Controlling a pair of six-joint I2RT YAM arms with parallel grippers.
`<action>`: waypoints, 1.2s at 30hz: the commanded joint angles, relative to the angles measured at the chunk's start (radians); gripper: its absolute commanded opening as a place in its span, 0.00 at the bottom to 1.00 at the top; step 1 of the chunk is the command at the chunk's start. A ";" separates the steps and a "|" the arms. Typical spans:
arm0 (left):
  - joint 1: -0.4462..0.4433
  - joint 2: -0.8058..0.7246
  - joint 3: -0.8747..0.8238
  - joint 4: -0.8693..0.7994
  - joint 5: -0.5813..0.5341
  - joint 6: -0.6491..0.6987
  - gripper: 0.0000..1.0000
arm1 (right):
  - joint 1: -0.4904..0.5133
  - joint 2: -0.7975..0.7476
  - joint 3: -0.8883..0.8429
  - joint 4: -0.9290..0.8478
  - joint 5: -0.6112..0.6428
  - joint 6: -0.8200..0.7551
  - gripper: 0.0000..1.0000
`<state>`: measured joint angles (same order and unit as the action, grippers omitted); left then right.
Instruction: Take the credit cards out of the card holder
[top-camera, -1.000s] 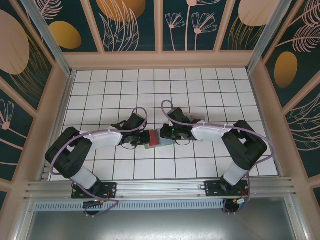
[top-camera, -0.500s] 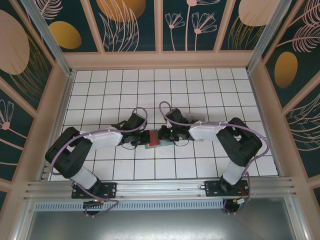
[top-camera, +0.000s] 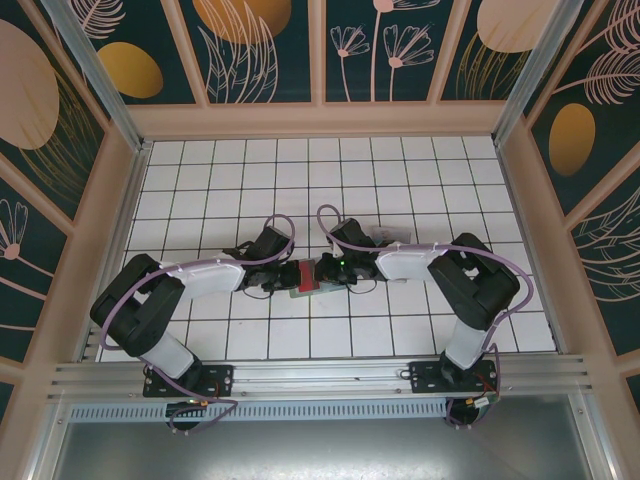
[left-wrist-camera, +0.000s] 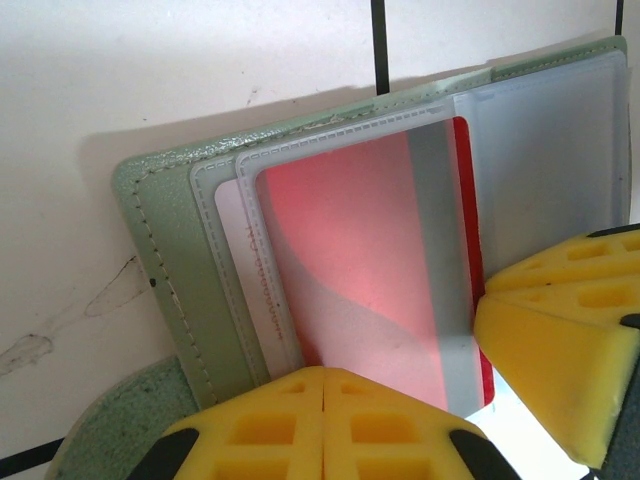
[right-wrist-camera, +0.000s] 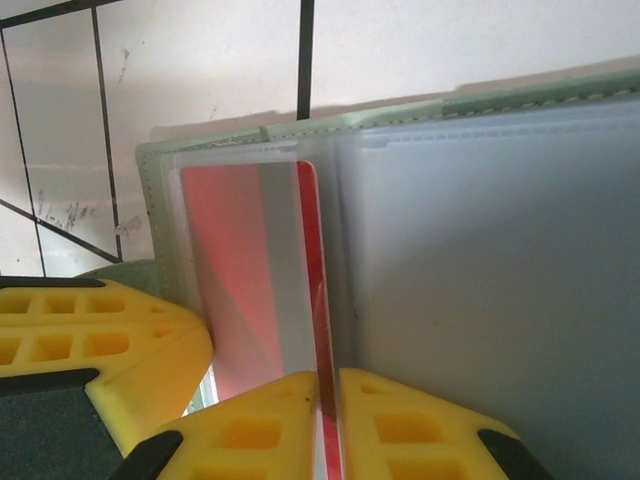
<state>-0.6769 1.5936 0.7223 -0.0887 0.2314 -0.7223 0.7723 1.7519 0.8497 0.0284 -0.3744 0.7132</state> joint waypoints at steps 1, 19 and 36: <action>-0.009 0.023 -0.007 -0.014 0.006 0.003 0.09 | 0.007 0.020 0.004 0.031 -0.037 0.003 0.14; -0.009 0.016 -0.012 -0.028 -0.006 0.006 0.07 | -0.041 -0.035 -0.060 0.049 -0.046 0.009 0.00; -0.010 0.016 -0.013 -0.036 -0.010 0.010 0.06 | -0.050 -0.037 -0.059 0.054 -0.064 0.003 0.11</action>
<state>-0.6827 1.5936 0.7200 -0.0860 0.2306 -0.7223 0.7341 1.7351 0.8040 0.0792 -0.4294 0.7166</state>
